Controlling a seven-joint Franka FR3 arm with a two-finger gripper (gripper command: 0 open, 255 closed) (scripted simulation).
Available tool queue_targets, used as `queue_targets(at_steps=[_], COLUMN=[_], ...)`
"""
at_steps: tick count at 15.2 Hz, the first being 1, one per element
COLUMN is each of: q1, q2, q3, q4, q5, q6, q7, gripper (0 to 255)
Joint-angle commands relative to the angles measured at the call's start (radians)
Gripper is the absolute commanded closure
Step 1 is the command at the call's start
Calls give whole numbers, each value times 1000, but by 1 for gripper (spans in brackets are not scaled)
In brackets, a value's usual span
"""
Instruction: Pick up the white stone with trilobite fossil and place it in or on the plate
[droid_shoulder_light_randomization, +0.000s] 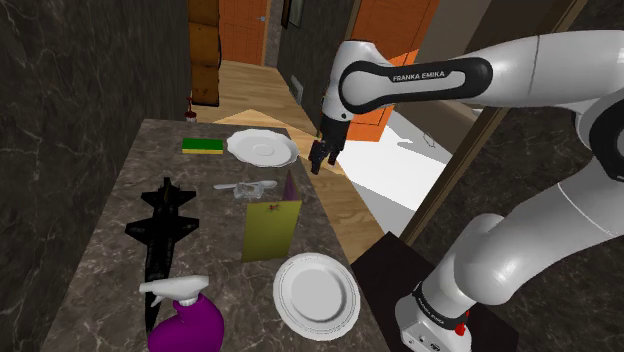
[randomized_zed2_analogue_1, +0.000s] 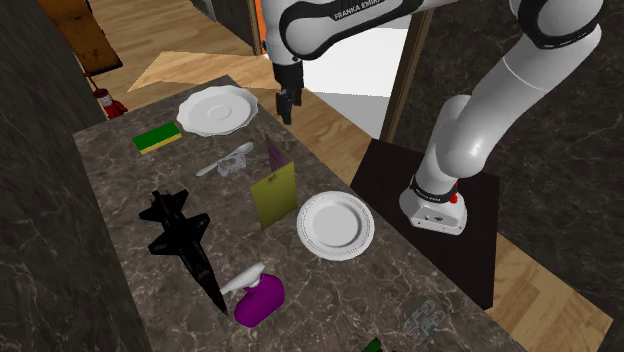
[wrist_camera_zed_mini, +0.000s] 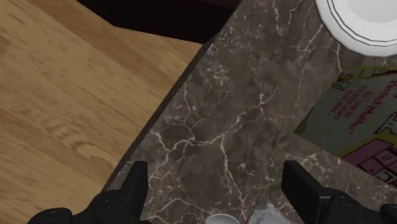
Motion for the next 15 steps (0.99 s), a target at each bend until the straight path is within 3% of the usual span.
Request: queue_targets(at_steps=[1,15], q1=[12,87], q2=[73,539], q3=[10,81], q4=[46,447], q5=[14,63], q6=[36,163], q7=[0,9], gripper=[0,0])
